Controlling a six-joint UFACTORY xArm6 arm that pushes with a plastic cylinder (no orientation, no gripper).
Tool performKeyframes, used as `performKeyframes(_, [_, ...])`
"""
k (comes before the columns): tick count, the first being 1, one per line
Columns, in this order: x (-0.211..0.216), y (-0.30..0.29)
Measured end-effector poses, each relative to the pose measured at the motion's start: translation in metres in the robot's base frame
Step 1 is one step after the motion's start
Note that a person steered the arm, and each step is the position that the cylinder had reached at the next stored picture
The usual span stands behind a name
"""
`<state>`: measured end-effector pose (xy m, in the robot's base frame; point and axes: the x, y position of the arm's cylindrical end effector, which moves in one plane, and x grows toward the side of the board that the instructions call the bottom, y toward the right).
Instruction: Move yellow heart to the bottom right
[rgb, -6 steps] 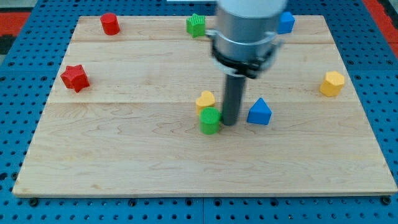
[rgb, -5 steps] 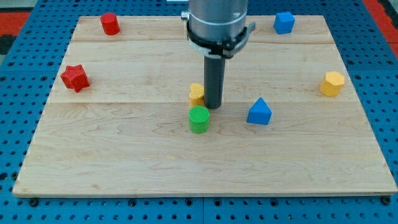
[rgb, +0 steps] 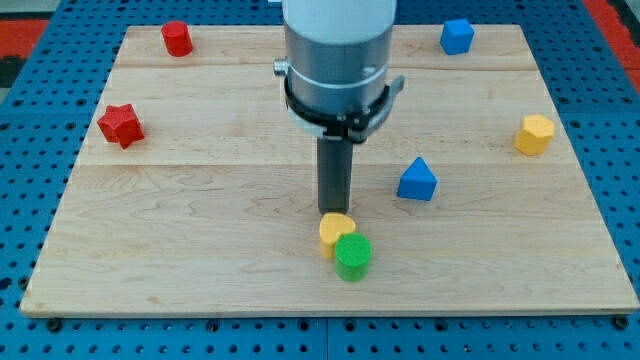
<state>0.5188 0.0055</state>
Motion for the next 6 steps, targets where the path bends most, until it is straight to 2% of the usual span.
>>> performKeyframes(1, [0.014,-0.056])
performKeyframes(2, [0.044,-0.061])
performKeyframes(4, [0.018,0.049])
performKeyframes(6, [0.013,0.057])
